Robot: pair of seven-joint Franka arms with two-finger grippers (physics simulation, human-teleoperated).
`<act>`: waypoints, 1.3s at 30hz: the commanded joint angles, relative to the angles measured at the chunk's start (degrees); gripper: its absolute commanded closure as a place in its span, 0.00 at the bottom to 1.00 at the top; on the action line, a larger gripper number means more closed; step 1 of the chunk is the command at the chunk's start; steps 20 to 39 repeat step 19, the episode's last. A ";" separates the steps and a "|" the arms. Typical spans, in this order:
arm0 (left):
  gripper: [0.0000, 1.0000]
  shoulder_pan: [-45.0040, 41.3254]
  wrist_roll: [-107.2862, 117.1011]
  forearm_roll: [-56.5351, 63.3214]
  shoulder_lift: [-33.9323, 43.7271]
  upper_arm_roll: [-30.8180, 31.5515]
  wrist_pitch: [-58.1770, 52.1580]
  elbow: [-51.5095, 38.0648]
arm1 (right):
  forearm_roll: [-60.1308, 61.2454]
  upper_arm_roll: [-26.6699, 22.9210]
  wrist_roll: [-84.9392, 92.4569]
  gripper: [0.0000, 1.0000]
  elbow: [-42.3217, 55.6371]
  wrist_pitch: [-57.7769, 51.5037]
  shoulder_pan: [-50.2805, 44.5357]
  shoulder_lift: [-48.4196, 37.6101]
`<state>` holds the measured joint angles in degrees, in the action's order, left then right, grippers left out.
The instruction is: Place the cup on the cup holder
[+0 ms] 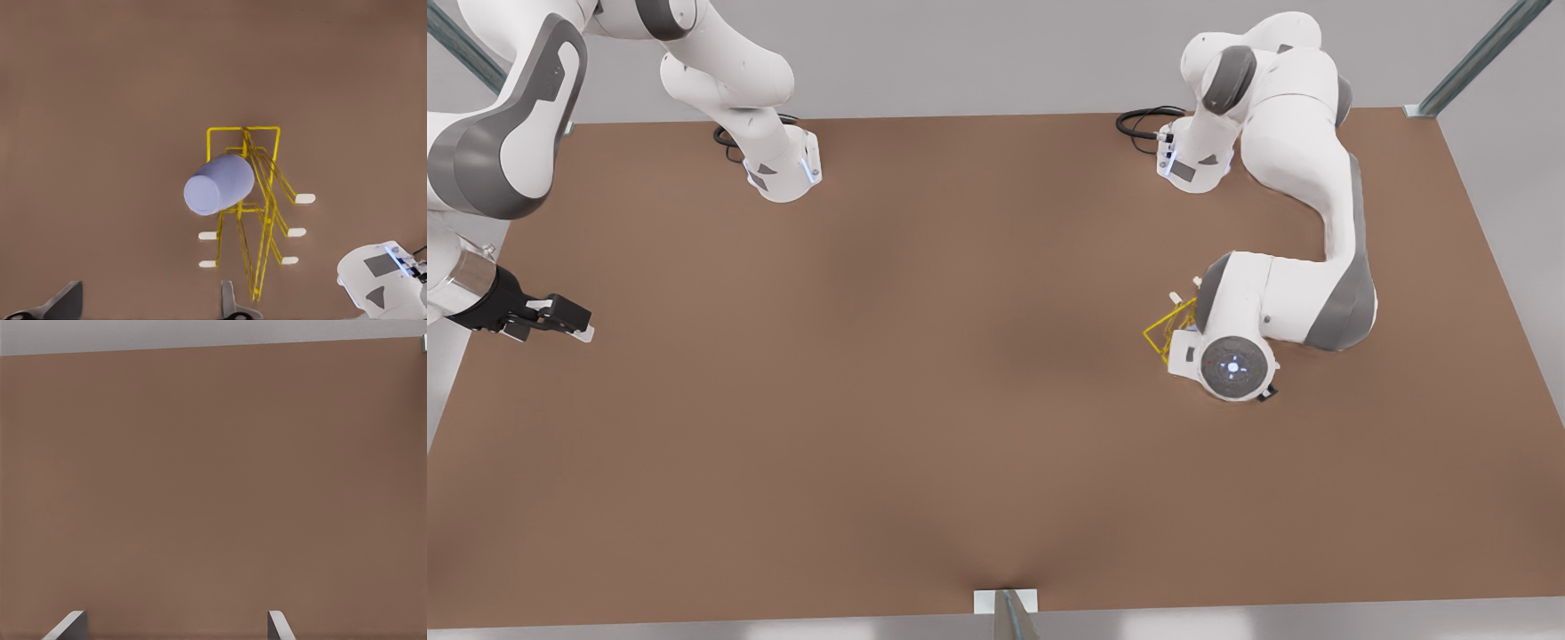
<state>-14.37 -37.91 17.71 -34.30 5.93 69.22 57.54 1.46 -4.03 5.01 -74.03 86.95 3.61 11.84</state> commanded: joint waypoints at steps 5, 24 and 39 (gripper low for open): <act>0.00 5.49 49.95 -14.19 21.20 -0.04 21.74 17.33 | 0.04 -0.01 0.00 0.00 0.03 -0.02 0.00 -0.07; 0.00 11.91 61.64 -14.19 22.08 3.12 26.23 21.47 | 0.04 -0.01 0.00 0.00 0.03 -0.02 0.00 -0.07; 0.00 11.91 61.64 -14.19 22.08 3.12 26.23 21.47 | 0.04 -0.01 0.00 0.00 0.03 -0.02 0.00 -0.07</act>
